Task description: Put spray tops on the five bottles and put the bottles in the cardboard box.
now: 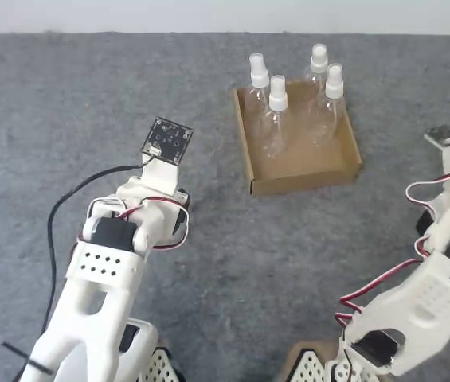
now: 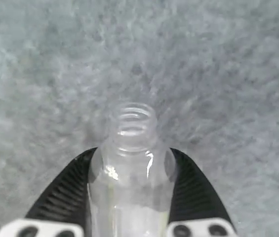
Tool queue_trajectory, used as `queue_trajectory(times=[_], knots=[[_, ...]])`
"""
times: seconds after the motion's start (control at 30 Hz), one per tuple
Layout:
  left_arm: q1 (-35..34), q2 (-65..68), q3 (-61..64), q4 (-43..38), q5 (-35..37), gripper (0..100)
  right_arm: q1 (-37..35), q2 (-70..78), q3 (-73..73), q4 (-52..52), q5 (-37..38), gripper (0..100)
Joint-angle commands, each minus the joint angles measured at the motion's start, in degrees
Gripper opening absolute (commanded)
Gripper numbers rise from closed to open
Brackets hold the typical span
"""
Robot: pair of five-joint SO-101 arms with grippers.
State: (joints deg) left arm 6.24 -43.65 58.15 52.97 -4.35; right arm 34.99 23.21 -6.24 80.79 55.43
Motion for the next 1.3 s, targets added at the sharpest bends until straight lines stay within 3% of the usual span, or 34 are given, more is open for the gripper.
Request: queue_trajectory(times=[0.0,0.3,0.57,0.77,0.93,1.1,1.27], knots=[[-0.26,-2.46,-2.07,-1.05,3.08,1,-5.49,-8.13,-3.34,4.35,-5.36,0.6],[-6.42,-2.55,-12.44,4.13,4.48,1,-23.08,-33.27,10.29,3.65,-19.96,0.6],[-9.41,-2.64,-24.84,11.96,6.68,1,-49.19,-56.92,29.54,-5.14,-35.43,0.6],[-9.41,-10.02,-33.10,17.58,10.37,1,-67.56,-63.08,40.70,-15.69,-42.90,0.6],[-9.41,-21.36,-33.54,15.21,10.29,1,-76.26,-62.99,47.65,-29.23,-46.77,0.6],[-9.14,-22.15,-33.63,10.81,10.73,1,-84.44,-63.43,55.47,-40.84,-46.68,0.6],[-9.14,-22.24,-33.71,4.13,14.42,1,-86.81,-63.08,60.66,-47.16,-46.86,0.6]])
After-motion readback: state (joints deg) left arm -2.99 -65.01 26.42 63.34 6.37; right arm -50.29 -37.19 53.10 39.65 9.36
